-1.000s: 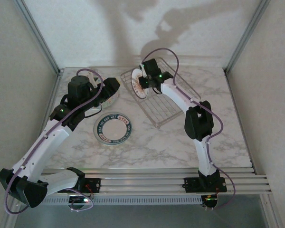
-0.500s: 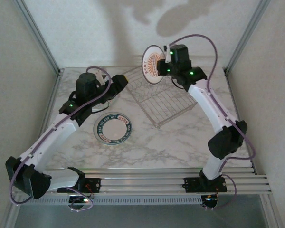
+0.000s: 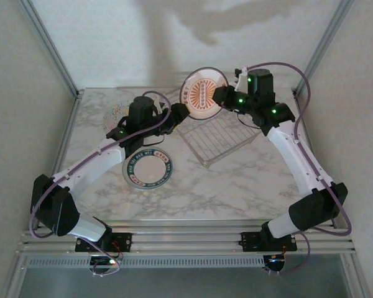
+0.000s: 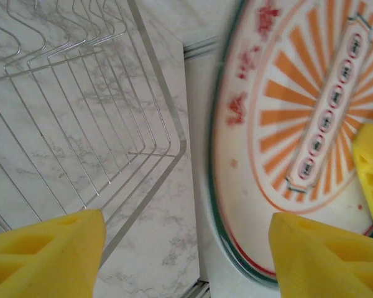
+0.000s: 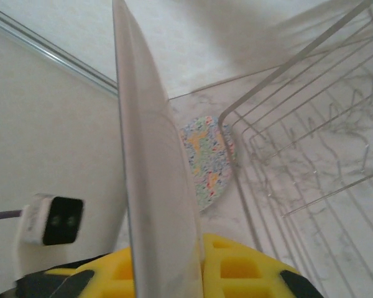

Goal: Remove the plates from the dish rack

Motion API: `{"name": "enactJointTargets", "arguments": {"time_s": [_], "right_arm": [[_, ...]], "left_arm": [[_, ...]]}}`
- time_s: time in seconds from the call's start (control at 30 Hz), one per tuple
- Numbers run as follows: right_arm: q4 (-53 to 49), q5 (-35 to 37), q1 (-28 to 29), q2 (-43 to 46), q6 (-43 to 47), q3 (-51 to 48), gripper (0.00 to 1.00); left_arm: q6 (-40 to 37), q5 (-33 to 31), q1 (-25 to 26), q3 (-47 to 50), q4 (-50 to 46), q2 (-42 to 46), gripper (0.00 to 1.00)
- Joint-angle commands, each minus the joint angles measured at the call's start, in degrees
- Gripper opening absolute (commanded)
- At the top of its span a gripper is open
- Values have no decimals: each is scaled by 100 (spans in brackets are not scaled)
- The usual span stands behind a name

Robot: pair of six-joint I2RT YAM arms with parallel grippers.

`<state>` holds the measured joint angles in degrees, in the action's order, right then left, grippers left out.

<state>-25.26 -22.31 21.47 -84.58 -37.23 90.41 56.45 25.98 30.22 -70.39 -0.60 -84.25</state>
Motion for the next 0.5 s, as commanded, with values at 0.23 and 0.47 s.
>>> {"name": "enactJointTargets", "arguments": {"time_s": [0.23,0.47], "right_arm": [[1272,-886,-209,569,-1308,-936,0],[1660,-1111,-249,626,-1715,-1322,0]], "left_arm": [[317,-175,132,-175,702,-122,40],[515,-198,204,-11,988,-83,20]]}}
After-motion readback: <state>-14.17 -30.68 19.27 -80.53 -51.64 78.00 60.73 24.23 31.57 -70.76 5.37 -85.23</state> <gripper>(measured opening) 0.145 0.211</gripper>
